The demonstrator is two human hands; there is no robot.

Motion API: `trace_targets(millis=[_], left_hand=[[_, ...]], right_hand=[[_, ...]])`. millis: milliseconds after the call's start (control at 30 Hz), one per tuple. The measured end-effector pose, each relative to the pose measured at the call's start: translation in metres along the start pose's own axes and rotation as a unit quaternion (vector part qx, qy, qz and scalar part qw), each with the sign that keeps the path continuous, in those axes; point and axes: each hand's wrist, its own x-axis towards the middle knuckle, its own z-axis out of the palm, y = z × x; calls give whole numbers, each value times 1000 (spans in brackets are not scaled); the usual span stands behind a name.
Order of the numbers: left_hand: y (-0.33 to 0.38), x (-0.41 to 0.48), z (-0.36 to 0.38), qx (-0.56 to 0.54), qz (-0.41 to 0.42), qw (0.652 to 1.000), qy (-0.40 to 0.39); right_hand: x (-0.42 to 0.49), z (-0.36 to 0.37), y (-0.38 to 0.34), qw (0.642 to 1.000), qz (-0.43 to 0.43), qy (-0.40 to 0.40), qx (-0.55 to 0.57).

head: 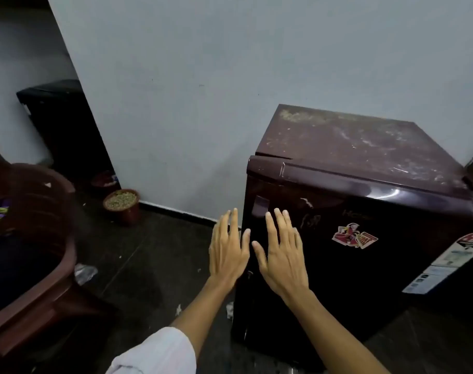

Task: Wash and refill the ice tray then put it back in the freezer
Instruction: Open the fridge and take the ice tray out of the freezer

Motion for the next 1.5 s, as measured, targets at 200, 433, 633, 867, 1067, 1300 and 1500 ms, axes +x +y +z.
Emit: trace_targets(millis=[200, 433, 633, 867, 1067, 1300, 1500], left_hand=[[-12, -15, 25, -198, -85, 966, -140], [-31, -15, 52, -306, -165, 920, -179], [-48, -11, 59, -342, -184, 900, -201], [-54, -9, 61, -358, -163, 900, -189], [-54, -11, 61, -325, -118, 919, -189], [-55, -8, 61, -275, -89, 941, -179], [-61, -33, 58, -239, -32, 961, -138]], right_hand=[[5, 8, -16, 981, 68, -8, 180], [19, 17, -16, 911, 203, 18, 358], [32, 25, -12, 914, 220, 22, 340], [38, 27, -6, 926, 226, 13, 301], [35, 28, -14, 922, 235, 29, 305], [34, 20, -18, 921, 231, 29, 311], [6, 13, -23, 925, 209, 26, 317]])
